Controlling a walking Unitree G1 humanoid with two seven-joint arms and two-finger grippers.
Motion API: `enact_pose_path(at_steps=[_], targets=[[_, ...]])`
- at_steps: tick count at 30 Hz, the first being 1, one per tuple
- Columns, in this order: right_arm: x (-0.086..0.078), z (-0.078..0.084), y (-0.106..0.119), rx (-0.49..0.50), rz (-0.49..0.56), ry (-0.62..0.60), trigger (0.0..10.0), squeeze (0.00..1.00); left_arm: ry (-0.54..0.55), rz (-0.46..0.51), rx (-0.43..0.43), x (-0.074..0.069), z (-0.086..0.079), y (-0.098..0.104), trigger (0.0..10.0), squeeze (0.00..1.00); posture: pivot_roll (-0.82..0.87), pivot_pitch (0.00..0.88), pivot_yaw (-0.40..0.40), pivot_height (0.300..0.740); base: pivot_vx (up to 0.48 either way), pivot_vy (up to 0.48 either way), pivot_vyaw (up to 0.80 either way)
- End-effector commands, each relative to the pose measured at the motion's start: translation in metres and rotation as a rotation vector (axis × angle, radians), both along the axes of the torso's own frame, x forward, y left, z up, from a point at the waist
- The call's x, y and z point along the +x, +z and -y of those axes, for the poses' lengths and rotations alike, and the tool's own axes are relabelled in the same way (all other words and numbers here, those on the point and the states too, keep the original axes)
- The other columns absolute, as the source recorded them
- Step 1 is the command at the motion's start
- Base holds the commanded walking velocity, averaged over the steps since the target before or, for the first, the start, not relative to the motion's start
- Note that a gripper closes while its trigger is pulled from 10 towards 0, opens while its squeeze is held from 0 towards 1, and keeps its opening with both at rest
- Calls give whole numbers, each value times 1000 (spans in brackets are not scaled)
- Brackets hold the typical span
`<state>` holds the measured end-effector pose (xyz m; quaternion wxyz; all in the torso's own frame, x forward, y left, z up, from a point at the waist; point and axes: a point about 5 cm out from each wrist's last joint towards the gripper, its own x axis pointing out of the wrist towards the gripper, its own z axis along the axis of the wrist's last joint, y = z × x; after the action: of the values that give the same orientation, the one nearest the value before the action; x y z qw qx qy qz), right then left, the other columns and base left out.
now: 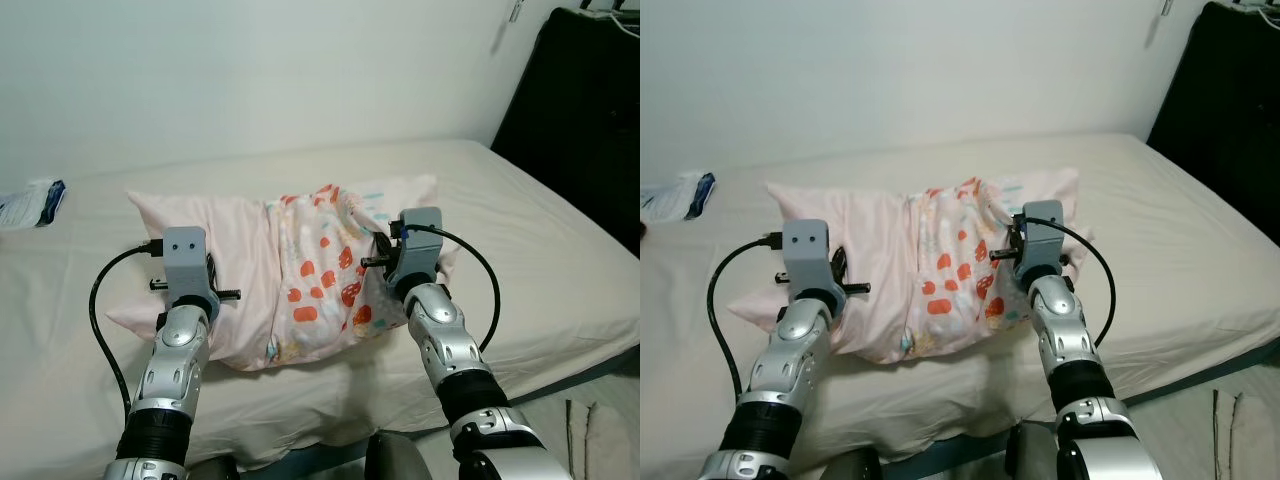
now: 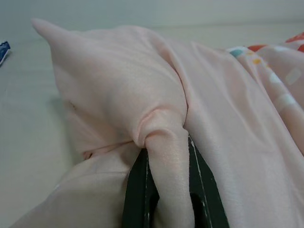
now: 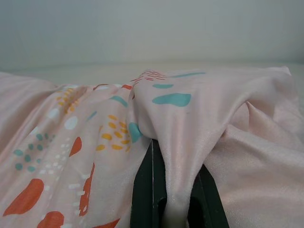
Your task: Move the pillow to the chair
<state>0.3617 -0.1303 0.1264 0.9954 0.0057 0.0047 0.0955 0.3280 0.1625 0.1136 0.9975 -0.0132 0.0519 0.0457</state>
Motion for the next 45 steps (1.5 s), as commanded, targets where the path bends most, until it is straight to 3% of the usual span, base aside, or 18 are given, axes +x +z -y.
enact_pose_path(at_steps=[1,13,23,39,45], targets=[[4,-10,13,2,35,40,10000,0,-53,32,-2,4,15,7,10000,0,-20,0,-73,642,0,0,0],[3,-1,10,12,5,4,10000,0,-71,36,-4,5,21,6,10000,0,-29,0,-65,642,0,0,0],[3,-4,13,4,21,47,10000,0,-75,59,-9,7,22,10,10000,0,-32,0,-62,642,0,0,0],[2,-8,18,5,50,78,10000,0,-100,68,-21,9,29,10,10000,0,-38,0,-54,727,0,0,0],[2,-8,19,5,56,82,10000,0,-102,73,-26,9,29,11,10000,0,-41,0,-51,740,0,0,0]])
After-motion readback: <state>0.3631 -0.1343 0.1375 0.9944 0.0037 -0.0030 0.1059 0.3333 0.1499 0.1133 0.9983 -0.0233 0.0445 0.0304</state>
